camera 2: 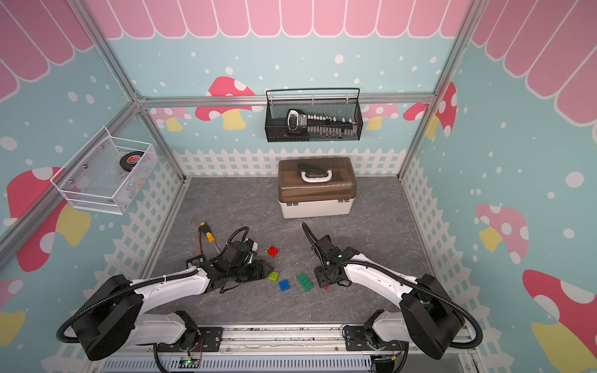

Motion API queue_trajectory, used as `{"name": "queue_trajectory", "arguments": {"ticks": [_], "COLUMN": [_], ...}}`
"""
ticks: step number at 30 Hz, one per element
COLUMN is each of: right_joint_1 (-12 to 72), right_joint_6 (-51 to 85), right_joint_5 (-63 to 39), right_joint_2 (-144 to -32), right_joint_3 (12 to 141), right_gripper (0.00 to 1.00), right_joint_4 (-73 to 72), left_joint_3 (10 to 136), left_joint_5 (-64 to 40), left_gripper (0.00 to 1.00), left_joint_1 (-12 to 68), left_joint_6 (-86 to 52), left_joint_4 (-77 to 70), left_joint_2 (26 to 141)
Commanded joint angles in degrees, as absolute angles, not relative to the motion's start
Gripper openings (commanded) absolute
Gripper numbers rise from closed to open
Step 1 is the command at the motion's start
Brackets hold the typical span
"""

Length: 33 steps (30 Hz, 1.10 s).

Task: Assemble the letter y with lego
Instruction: Pick up the lego brick from the center of the board.

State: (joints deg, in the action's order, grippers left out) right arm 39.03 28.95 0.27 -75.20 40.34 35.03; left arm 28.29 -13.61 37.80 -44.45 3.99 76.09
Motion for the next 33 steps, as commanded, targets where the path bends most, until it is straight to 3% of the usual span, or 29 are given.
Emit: {"name": "queue_trajectory", "arguments": {"ticks": [1,14,21,25,33], "right_joint_1": [38.3,38.3,39.7,41.4,43.7], "right_joint_6": [28.4,31.4,30.4,30.1,29.4], "right_joint_5": [-3.9,-5.7,-5.1,-2.0,-0.6], "right_joint_2": [-76.8,-74.5,-74.3,-76.8,-78.8], "right_joint_3": [39.4,36.0,37.0,38.6,40.4], "right_gripper": [0.6,0.55,0.45,0.51,0.46], "right_joint_4": [30.9,33.9,34.9,35.6,36.6], "left_joint_3": [28.9,28.6,28.7,28.3,27.9], "left_joint_5": [-12.6,-12.5,-12.6,-12.4,-12.0], "left_gripper": [0.7,0.7,0.7,0.7,0.7], "left_joint_1": [38.2,38.1,38.2,38.1,38.2], "left_joint_6": [-45.2,-45.4,-45.5,-45.8,-46.1], "left_joint_4": [2.7,1.2,0.4,0.4,0.4], "left_joint_2": [76.6,78.3,79.5,79.0,78.6]}}
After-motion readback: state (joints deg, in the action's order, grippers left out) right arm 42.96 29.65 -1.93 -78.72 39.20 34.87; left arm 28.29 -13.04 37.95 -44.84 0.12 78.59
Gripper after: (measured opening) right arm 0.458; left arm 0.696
